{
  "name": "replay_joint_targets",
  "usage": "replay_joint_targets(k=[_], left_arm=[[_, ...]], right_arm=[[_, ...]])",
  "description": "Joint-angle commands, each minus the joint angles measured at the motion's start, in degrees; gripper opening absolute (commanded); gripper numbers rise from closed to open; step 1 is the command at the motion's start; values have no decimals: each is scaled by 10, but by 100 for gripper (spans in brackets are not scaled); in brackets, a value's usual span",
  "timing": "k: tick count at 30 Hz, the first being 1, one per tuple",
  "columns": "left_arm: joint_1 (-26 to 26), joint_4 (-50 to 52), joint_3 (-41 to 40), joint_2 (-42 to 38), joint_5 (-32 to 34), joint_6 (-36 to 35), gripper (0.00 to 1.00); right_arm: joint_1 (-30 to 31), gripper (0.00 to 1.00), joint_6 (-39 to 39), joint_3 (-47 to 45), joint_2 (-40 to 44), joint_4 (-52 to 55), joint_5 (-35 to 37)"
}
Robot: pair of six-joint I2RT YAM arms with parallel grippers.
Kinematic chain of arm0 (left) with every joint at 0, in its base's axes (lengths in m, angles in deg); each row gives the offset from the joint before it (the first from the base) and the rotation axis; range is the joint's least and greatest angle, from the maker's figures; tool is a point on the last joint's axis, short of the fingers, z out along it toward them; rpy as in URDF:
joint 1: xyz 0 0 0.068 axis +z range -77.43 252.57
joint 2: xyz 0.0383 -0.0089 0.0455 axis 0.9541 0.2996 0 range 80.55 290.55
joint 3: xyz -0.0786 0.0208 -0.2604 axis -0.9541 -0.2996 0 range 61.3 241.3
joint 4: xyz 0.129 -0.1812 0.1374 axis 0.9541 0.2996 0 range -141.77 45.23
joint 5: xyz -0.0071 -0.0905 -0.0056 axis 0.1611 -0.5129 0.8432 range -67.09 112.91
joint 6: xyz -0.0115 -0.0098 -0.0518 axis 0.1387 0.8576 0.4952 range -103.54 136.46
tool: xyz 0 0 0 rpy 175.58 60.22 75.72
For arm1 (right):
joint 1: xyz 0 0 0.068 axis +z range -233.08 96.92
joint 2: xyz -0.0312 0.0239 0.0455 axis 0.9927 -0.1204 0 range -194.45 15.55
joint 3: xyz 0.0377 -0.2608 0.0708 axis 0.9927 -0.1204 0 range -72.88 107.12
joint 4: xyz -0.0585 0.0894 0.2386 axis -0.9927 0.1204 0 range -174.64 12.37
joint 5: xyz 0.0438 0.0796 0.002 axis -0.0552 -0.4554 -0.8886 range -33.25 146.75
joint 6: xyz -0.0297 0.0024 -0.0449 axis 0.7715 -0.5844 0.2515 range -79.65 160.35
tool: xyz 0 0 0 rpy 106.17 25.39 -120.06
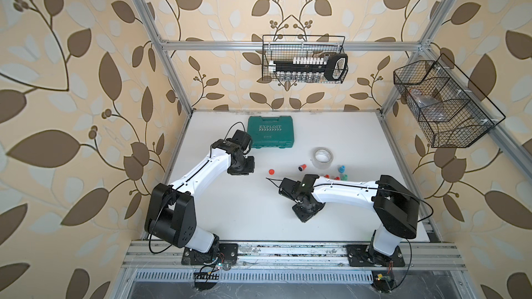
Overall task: Close the stamp cap
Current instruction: Close the cover of the stamp, then place the stamp at the center of the board.
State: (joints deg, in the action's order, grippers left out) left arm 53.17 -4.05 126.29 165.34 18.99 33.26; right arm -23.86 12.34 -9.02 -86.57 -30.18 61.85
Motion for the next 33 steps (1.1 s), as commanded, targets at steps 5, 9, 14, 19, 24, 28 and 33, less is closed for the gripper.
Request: replay_joint_targets(k=[5,9,14,19,24,28,33], left_arm=[[4,10,-3,-10,11,-9,13],[4,10,-3,-8,8,-9,12],[4,8,-4,-9,7,-9,13],[4,8,-4,-7,3,-8,12],[4,7,-4,-5,1,-8,13],[4,7,-4,-3,0,-8,12],[4,6,-3,1,-1,-6,12]], right_arm=[[3,0,9,-73,-174,-73,-58],[4,0,-6,-70,-192,-77,-60],[4,0,-49,-99,-177,-106,-50],[2,0,-94,-117,-173,-124,-36],[-22,0,-129,-160,-147,-169,-59],[-36,0,-157,-182,-144,-192,-75],[-45,0,-170,-203,-130,-218,-85]])
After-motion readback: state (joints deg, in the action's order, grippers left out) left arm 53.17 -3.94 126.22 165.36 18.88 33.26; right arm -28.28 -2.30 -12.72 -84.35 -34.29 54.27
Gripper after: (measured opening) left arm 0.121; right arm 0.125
